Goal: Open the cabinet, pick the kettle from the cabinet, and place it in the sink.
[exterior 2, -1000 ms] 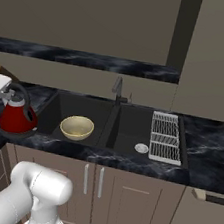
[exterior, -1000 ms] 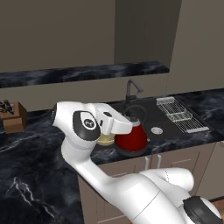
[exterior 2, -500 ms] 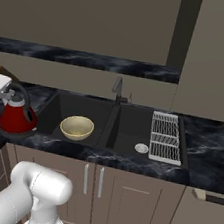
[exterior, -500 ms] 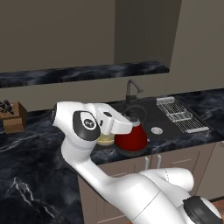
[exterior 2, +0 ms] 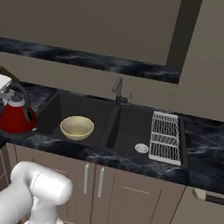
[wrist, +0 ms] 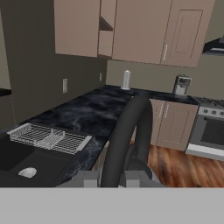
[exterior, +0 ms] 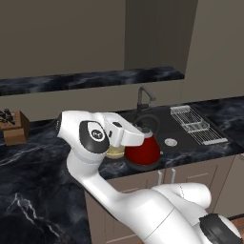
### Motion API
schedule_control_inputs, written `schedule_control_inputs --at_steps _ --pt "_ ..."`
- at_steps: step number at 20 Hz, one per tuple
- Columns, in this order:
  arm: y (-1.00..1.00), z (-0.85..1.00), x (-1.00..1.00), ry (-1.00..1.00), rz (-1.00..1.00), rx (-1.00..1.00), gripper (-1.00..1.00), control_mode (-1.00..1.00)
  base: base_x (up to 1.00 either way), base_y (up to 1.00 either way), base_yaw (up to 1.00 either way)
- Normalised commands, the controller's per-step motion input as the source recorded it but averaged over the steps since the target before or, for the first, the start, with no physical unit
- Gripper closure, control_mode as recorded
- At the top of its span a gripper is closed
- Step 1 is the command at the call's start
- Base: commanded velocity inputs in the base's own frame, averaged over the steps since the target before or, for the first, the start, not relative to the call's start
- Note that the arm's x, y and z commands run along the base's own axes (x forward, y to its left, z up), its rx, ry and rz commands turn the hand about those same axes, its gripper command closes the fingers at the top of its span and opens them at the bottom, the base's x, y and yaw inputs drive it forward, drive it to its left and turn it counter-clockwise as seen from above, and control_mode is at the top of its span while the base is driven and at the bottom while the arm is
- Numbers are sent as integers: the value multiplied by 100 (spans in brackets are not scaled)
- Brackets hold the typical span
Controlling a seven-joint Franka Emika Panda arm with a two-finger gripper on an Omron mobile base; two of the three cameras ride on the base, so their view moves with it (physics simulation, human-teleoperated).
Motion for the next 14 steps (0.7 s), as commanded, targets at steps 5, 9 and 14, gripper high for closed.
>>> schedule_control_inputs --at_steps 5,9,14 --pt "0 0 0 0 0 0 100 -100 0 0 0" --pt "0 0 0 0 0 0 100 -100 0 0 0" --pt "0 0 0 0 0 0 100 -100 0 0 0"
